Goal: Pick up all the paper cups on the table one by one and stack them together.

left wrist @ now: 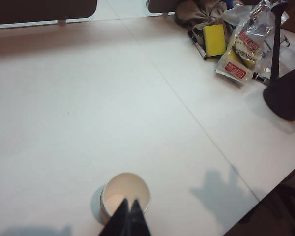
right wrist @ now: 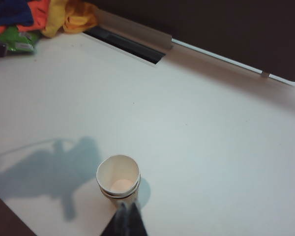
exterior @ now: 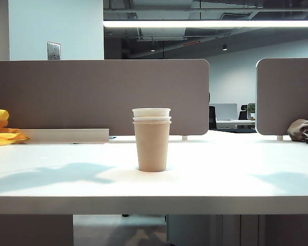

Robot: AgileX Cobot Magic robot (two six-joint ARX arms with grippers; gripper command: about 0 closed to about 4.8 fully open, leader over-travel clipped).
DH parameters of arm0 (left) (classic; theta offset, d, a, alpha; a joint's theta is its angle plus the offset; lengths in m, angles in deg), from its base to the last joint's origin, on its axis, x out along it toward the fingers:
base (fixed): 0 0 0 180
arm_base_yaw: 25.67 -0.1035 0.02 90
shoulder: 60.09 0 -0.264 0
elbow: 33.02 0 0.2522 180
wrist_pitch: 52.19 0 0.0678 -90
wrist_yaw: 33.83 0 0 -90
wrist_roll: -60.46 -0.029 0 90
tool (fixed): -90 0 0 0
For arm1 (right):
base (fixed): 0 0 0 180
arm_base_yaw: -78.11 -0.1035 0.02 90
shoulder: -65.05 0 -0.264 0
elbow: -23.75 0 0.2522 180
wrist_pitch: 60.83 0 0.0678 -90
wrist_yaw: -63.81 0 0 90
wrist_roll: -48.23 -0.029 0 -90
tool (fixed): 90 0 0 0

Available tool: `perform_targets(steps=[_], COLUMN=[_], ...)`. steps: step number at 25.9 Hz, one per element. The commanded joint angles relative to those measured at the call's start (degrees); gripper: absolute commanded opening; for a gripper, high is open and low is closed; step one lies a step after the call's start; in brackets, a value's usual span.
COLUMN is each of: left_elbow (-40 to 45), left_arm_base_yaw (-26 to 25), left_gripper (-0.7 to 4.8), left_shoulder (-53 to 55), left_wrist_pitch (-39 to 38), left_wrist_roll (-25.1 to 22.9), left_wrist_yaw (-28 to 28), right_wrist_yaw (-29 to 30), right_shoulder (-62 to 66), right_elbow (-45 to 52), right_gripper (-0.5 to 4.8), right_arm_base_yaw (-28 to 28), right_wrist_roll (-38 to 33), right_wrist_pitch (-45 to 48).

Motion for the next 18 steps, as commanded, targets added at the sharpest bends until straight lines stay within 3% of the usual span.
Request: perform_targets(steps=[1, 10, 18], left_elbow=[4.33, 22.43, 32.13], left_arm_base_yaw=[-0.02, -0.04, -0.04], left_gripper=[-0.05, -0.05, -0.05], left_shoulder=[-4.26, -20.65, -29.75], left_wrist_pitch=[2.49, 11.06, 15.45], left_wrist_roll=[-0.92, -1.14, -1.16], left_wrist_yaw=[0.46, 3.54, 6.36], right_wrist_yaw=[-0.13, -1.49, -5.35], right_shoulder=[-5.31, -25.22, -34.64], right_elbow=[5.64, 26.64, 33.44], right_gripper=[-0.09, -0.09, -0.09], right_arm_base_yaw=[0.00, 0.00, -0.02], right_wrist_roll=[-0.11, -0.11, -0.55], right_wrist_pitch=[4.09, 17.59, 19.26])
